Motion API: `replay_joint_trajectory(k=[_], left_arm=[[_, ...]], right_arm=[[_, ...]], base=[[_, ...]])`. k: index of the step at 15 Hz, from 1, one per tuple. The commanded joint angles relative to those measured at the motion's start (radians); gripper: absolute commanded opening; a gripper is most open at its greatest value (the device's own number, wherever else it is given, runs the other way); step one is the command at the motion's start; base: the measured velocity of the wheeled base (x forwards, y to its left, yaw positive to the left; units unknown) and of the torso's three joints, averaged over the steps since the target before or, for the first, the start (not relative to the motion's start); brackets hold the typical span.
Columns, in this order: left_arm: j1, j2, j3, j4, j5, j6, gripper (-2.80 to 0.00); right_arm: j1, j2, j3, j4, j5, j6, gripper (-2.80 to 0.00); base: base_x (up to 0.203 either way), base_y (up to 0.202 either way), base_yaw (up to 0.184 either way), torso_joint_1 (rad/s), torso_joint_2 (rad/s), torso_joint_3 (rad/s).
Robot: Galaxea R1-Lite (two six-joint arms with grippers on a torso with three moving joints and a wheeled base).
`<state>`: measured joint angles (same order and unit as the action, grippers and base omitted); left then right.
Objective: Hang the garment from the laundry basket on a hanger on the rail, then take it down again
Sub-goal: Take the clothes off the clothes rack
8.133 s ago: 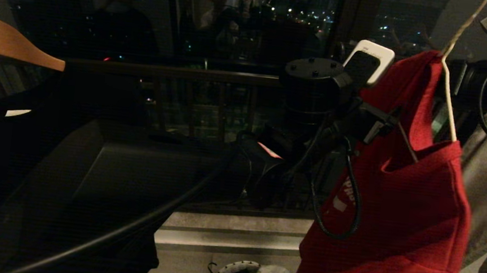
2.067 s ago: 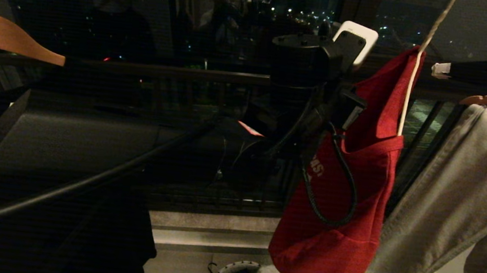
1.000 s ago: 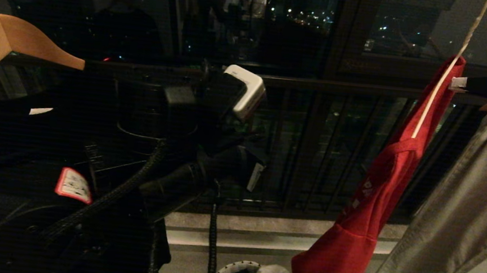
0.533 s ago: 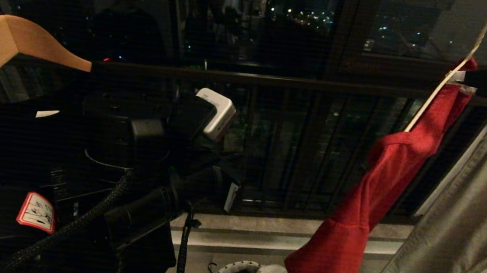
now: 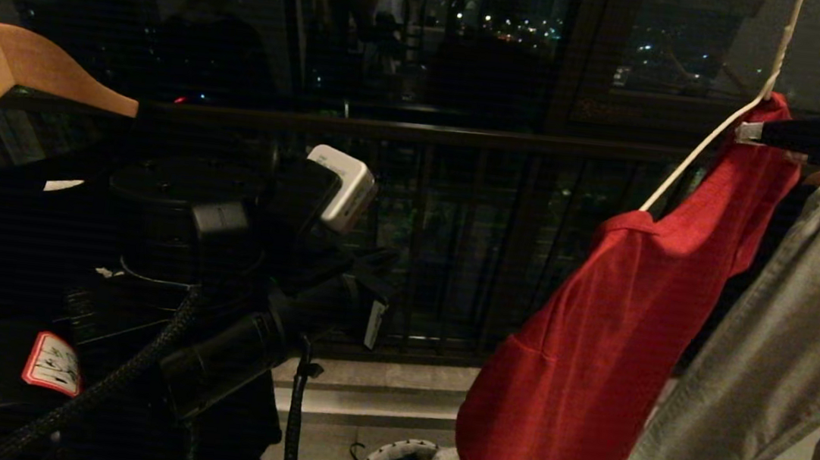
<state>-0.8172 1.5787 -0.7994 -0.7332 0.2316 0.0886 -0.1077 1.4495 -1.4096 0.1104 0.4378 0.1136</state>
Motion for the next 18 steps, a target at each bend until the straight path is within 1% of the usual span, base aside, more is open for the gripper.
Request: replay_joint_trajectory(k=[1, 7, 9, 12, 15, 18], left_arm=[[0.001, -0.007, 0.000, -0.005, 0.002, -0.001, -2.80], [0.001, -0.008, -0.003, -0.005, 0.000, 0.000, -2.80], [0.001, -0.006, -0.003, -0.005, 0.000, -0.001, -2.80], [0.000, -0.002, -0.002, -0.005, 0.000, 0.003, -2.80], [0.000, -0.003, 0.000, -0.005, 0.000, 0.003, -2.80], [-0.002, -0.006, 0.002, -0.005, 0.000, 0.005, -2.80]], right_arm=[[0.002, 0.008, -0.002, 0.000, -0.002, -0.008, -2.80], [0.003, 0.044, -0.028, -0.002, -0.004, -0.009, -2.80], [0.003, 0.045, -0.042, -0.001, -0.022, -0.009, -2.80], [0.003, 0.033, -0.044, -0.003, -0.024, -0.008, -2.80], [0.002, 0.044, -0.088, -0.003, -0.057, -0.004, -2.80], [0.002, 0.078, -0.123, -0.003, -0.067, 0.003, -2.80]], base=[[0.000, 0.000, 0.000, 0.000, 0.00, 0.000], [0.000, 0.000, 0.000, 0.000, 0.00, 0.000], [0.000, 0.000, 0.000, 0.000, 0.00, 0.000], [0.000, 0.000, 0.000, 0.000, 0.00, 0.000], [0.000, 0.000, 0.000, 0.000, 0.00, 0.000], [0.000, 0.000, 0.000, 0.000, 0.00, 0.000]])
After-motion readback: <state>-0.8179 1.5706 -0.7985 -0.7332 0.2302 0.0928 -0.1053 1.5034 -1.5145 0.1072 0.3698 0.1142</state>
